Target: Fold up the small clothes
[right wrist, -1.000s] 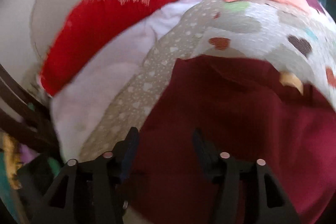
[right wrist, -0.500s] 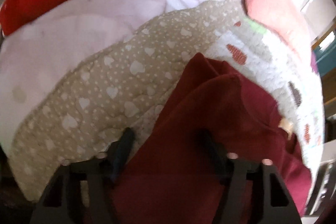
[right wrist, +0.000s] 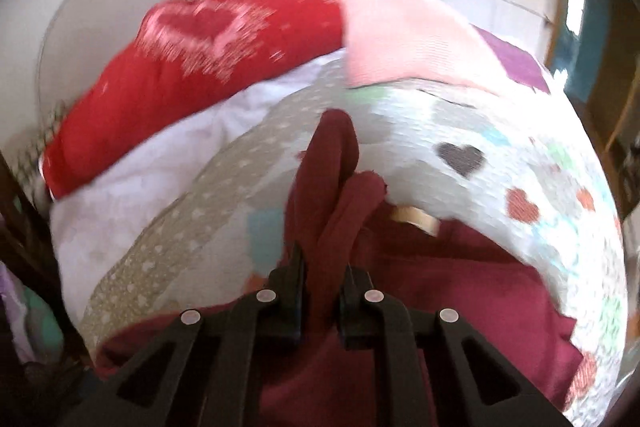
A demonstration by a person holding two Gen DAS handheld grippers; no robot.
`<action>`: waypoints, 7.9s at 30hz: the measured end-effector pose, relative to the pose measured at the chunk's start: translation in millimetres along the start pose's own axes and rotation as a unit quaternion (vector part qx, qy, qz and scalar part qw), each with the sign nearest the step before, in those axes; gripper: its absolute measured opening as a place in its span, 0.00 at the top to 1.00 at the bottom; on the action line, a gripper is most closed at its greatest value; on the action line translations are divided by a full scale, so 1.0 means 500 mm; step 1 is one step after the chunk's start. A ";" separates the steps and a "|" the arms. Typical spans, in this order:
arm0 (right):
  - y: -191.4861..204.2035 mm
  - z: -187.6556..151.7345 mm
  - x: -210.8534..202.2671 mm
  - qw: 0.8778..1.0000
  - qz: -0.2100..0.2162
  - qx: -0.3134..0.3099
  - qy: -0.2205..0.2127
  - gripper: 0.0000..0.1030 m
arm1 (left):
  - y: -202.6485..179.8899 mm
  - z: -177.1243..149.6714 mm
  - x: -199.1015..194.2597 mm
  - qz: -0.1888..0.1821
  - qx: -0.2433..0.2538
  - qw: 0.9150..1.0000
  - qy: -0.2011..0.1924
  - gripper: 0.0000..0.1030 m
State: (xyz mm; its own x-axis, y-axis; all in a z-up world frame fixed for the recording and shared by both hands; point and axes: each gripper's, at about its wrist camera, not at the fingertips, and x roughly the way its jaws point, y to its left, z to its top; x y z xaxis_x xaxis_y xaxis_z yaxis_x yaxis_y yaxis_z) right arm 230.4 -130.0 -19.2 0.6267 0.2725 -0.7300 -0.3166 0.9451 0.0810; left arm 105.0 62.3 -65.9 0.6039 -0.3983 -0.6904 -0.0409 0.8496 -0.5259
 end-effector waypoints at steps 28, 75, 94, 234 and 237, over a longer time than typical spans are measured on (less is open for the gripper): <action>-0.418 -0.259 -0.220 0.952 -0.006 0.269 -0.143 0.63 | -0.350 -0.116 0.257 0.055 0.245 0.966 0.059 0.52; -0.383 -0.154 -0.036 0.969 -0.027 0.240 -0.055 0.50 | -0.191 0.145 0.316 0.018 0.091 0.987 0.129 0.35; -0.223 -0.201 -0.035 0.989 -0.049 0.136 -0.028 0.79 | -0.220 -0.008 0.149 0.107 0.225 0.968 0.025 0.34; -0.077 -0.462 -0.229 0.967 -0.198 0.154 -0.038 0.24 | -0.182 -0.238 -0.036 0.144 0.216 0.966 -0.010 0.01; -0.079 -0.464 -0.228 0.967 -0.197 0.154 -0.037 0.24 | -0.182 -0.238 -0.036 0.144 0.216 0.966 -0.010 0.01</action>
State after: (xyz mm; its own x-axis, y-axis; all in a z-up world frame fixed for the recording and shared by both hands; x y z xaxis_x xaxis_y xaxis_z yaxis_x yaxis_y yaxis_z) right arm 6.6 -240.3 -96.7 0.7085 -0.1187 -0.6957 0.1780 0.9839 0.0133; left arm 3.1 -49.0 -64.6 0.6322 -0.1209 -0.7653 0.1244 0.9908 -0.0538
